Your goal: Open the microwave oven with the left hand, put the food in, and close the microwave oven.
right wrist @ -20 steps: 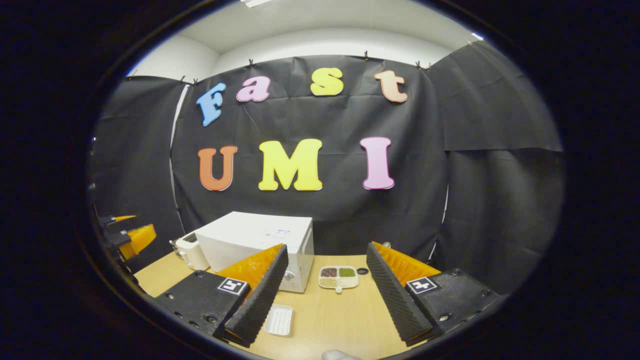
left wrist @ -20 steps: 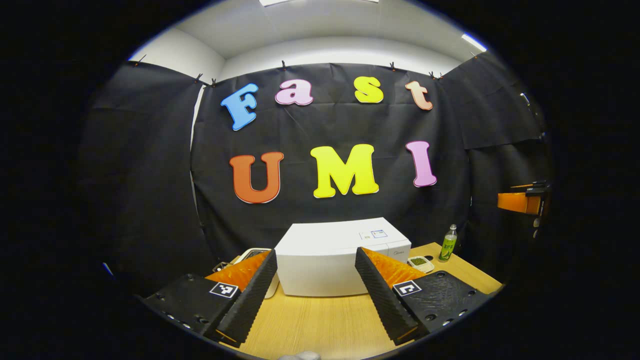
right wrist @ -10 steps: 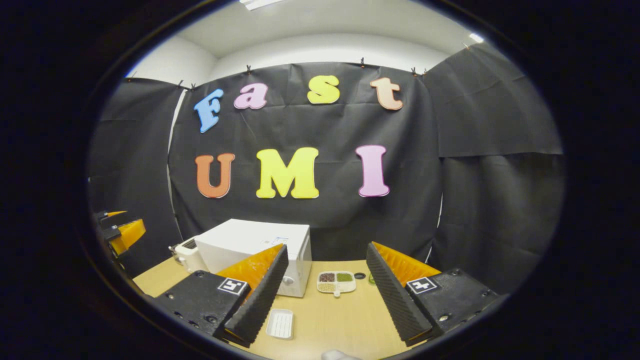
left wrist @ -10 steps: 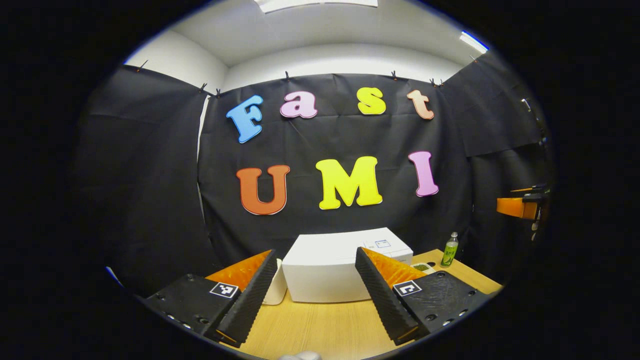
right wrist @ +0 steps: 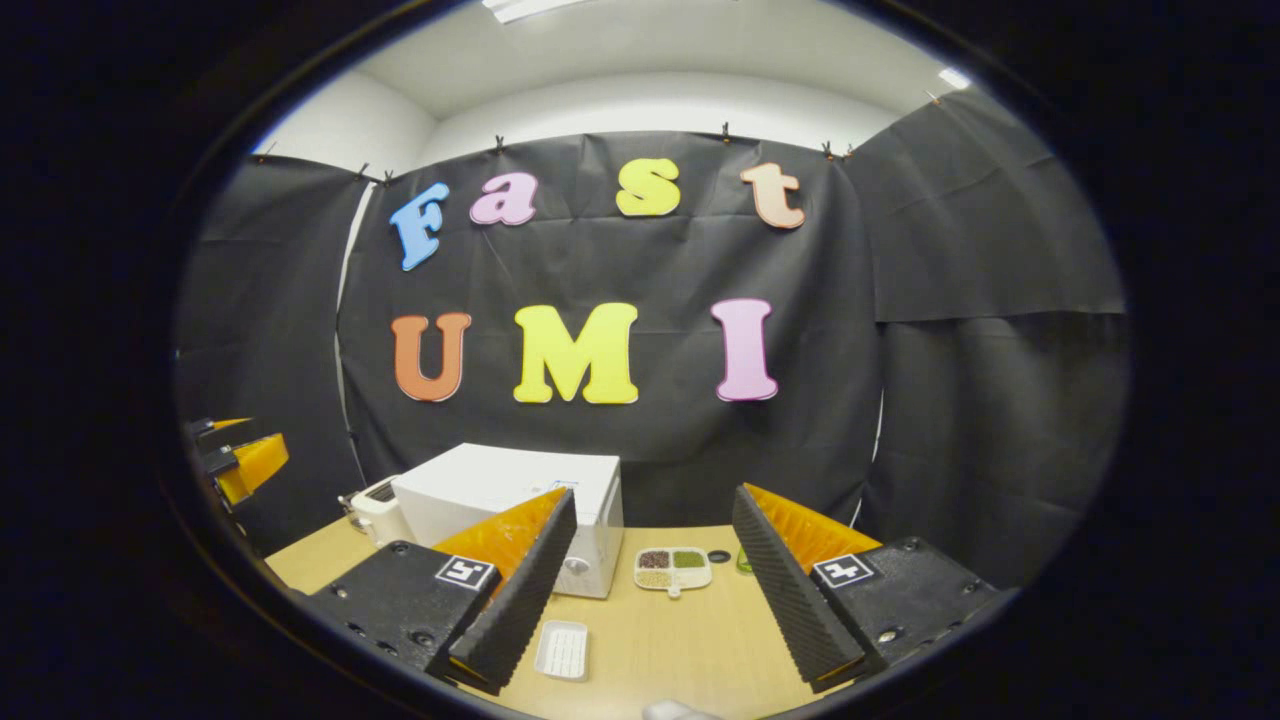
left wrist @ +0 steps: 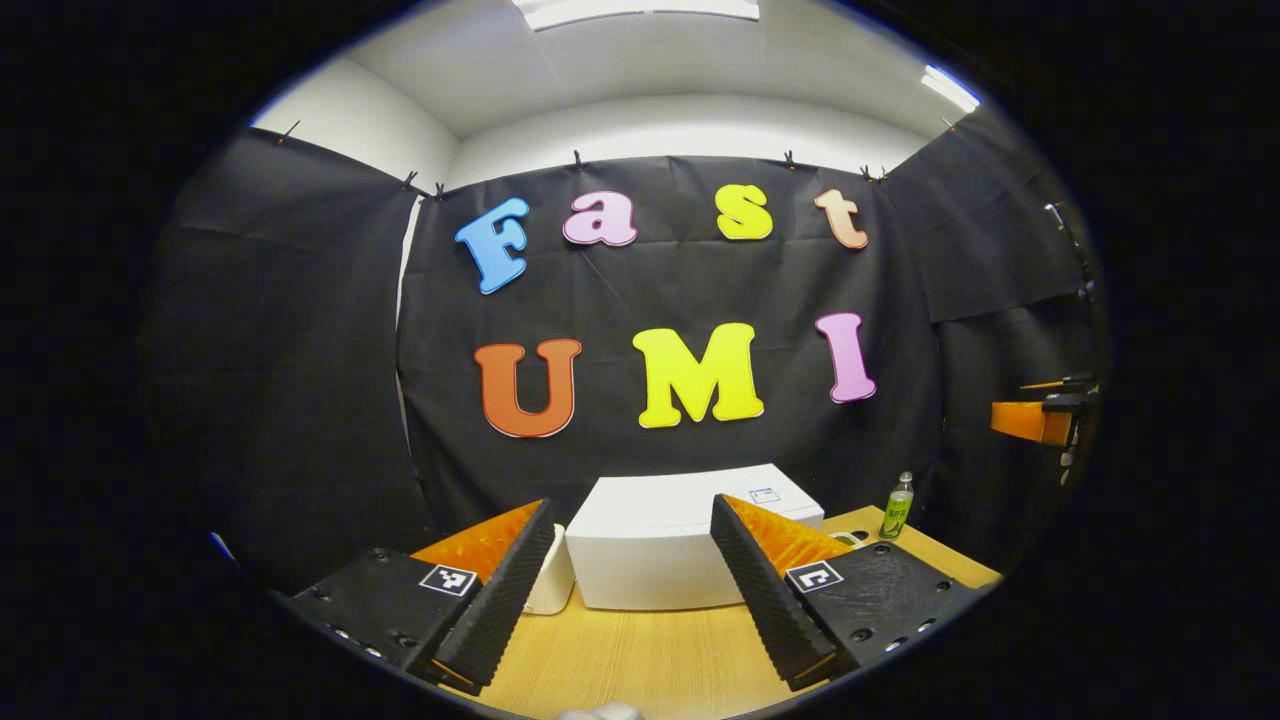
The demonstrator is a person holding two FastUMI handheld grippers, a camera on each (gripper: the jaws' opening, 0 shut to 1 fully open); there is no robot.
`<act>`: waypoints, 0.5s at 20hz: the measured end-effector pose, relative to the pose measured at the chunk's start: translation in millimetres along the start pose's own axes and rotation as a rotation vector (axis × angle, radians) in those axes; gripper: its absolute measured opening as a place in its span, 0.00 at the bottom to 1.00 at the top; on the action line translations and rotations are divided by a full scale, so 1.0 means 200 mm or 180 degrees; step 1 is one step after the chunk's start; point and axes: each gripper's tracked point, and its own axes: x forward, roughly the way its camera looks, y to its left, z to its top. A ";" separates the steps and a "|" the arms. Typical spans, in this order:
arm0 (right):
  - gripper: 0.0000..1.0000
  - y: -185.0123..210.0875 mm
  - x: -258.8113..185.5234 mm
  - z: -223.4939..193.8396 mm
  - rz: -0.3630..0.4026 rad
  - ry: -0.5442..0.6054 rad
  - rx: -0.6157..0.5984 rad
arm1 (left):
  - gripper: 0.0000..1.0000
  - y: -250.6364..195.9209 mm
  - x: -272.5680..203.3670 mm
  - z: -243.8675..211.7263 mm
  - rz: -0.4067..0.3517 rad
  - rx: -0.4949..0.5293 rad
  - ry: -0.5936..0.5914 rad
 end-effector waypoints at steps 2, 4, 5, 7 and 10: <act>1.00 0.01 -0.02 0.02 0.0005 -0.0036 0.0017 | 0.96 0.00 -0.01 0.00 -0.0003 -0.0003 -0.0009; 1.00 0.01 -0.02 0.02 0.0001 -0.0035 0.0014 | 0.96 0.00 -0.01 0.00 -0.0014 -0.0005 -0.0007; 1.00 0.01 -0.02 0.02 0.0000 -0.0031 0.0007 | 0.96 -0.01 -0.02 0.00 -0.0018 -0.0006 -0.0006; 0.92 0.02 -0.03 0.02 0.0011 -0.0034 0.0006 | 0.96 0.00 -0.03 0.00 -0.0017 0.0004 -0.0010; 0.92 0.03 -0.05 0.03 0.0014 -0.0048 -0.0009 | 0.96 0.00 -0.04 0.01 -0.0021 -0.0007 -0.0019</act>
